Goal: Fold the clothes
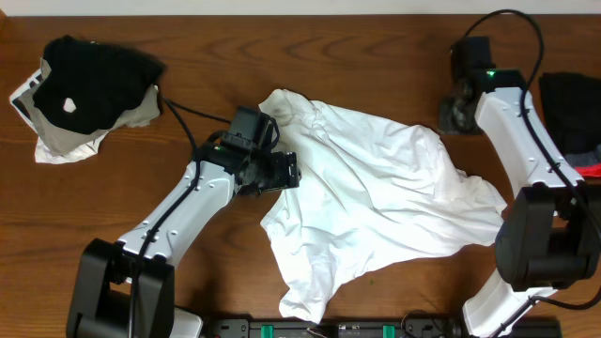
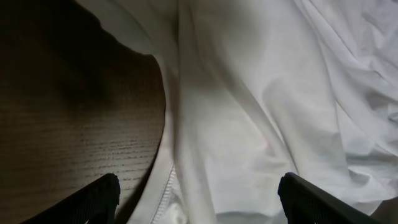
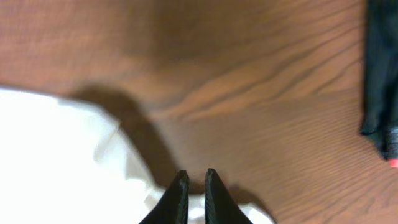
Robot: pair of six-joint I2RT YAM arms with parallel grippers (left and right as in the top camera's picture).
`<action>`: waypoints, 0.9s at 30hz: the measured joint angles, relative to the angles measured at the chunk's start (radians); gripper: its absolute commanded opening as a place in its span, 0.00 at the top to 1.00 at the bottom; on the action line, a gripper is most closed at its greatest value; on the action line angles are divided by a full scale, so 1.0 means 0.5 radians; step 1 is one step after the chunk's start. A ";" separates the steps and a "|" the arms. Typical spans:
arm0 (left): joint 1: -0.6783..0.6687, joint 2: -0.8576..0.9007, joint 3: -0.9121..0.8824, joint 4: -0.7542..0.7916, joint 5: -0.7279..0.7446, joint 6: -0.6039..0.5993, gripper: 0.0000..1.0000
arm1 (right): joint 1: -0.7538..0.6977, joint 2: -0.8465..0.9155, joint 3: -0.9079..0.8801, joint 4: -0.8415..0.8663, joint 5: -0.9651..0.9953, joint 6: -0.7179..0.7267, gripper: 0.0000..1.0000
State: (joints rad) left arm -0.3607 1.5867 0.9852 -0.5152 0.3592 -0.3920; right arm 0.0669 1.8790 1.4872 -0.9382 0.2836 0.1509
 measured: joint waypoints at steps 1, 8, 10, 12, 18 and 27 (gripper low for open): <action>0.000 0.001 0.000 0.004 0.000 0.000 0.16 | 0.032 0.000 -0.006 -0.031 -0.011 -0.024 0.83; 0.000 0.001 0.000 -0.002 0.000 0.000 0.16 | 0.332 0.000 -0.013 -0.285 0.062 -0.031 0.67; 0.000 0.000 0.000 -0.002 0.000 0.000 0.16 | 0.382 0.000 -0.019 -0.413 0.124 0.037 0.67; 0.000 0.000 0.000 -0.002 0.000 0.000 0.16 | 0.398 0.000 -0.037 -0.498 0.182 0.127 0.67; 0.000 0.000 0.000 0.000 -0.001 0.000 0.16 | 0.454 -0.001 -0.227 -0.538 0.349 0.415 0.62; 0.000 0.000 0.000 -0.005 -0.001 0.000 0.16 | 0.645 -0.001 -0.495 -0.391 0.647 0.780 0.01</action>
State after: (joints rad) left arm -0.3607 1.5867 0.9852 -0.5175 0.3588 -0.3920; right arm 0.3893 1.8786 1.2396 -1.1339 0.6071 0.5411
